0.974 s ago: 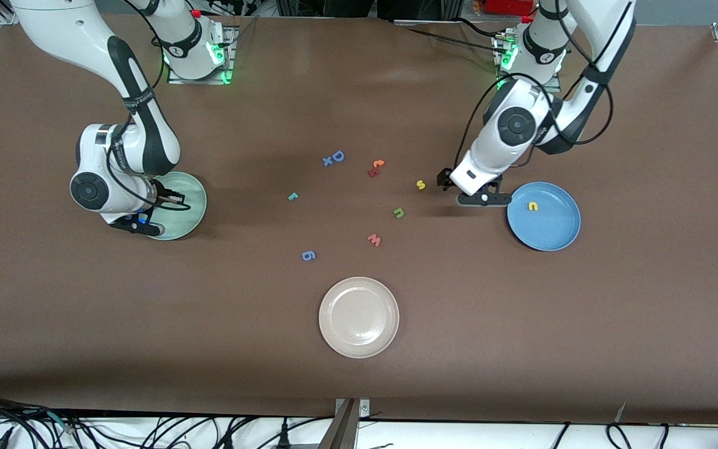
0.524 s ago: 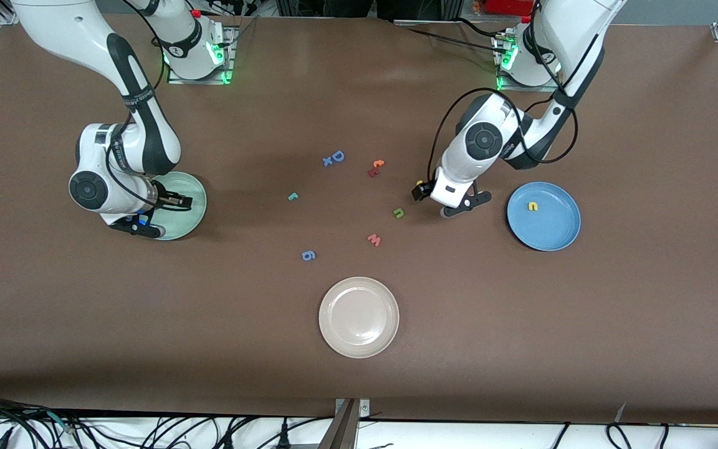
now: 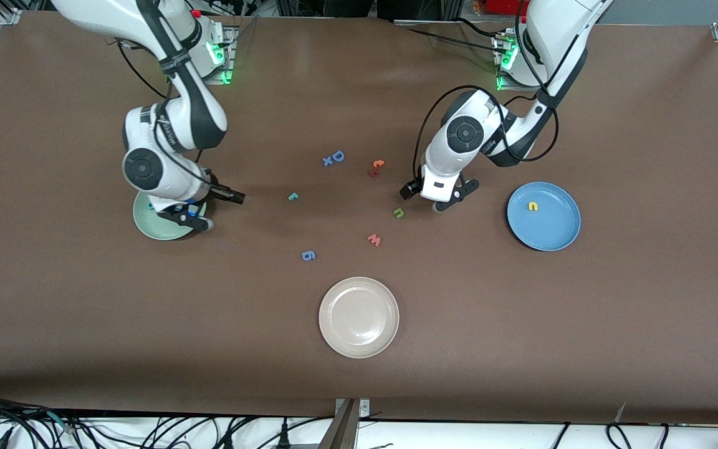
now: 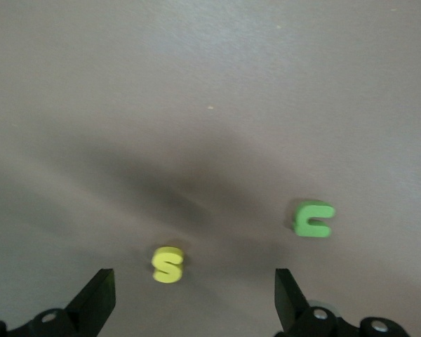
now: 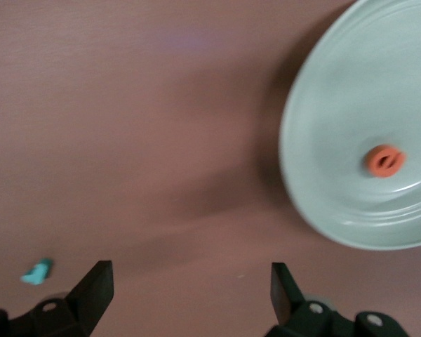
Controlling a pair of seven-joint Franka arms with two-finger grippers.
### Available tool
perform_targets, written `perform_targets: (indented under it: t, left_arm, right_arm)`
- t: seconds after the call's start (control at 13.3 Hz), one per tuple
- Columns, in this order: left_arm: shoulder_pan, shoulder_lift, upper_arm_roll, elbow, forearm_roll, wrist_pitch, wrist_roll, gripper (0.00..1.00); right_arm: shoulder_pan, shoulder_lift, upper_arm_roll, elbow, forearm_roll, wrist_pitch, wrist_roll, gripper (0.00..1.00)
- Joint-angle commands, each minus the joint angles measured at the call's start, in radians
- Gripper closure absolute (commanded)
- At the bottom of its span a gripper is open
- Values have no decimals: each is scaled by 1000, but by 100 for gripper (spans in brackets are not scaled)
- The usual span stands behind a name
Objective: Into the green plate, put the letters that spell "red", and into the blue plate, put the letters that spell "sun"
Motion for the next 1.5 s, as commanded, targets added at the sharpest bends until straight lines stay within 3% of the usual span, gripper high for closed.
perform_targets:
  t: [0.0,0.3,0.6,0.82,1.2,1.42]
  left_arm:
    - [-30,24,4,-15,21,63,-52,0]
    - [-49,23,7,-32,32,66,-73,0]
    - [-49,18,7,-47,32,63,-64,0]
    - [-50,17,7,-47,32,60,-64,0]
    - [-49,10,7,-45,33,52,-61,0]
    - [-46,4,7,-45,33,33,-61,0]
  right_arm:
    - [31,21,47,15,19,65,135,1]
    - [141,74,50,13,18,198,344,1]
    - [200,160,50,7,15,341,349,1]
    - [201,170,50,3,16,347,352,2]
    - [201,186,50,-3,15,355,351,36]
    - [201,188,50,-3,15,356,349,51]
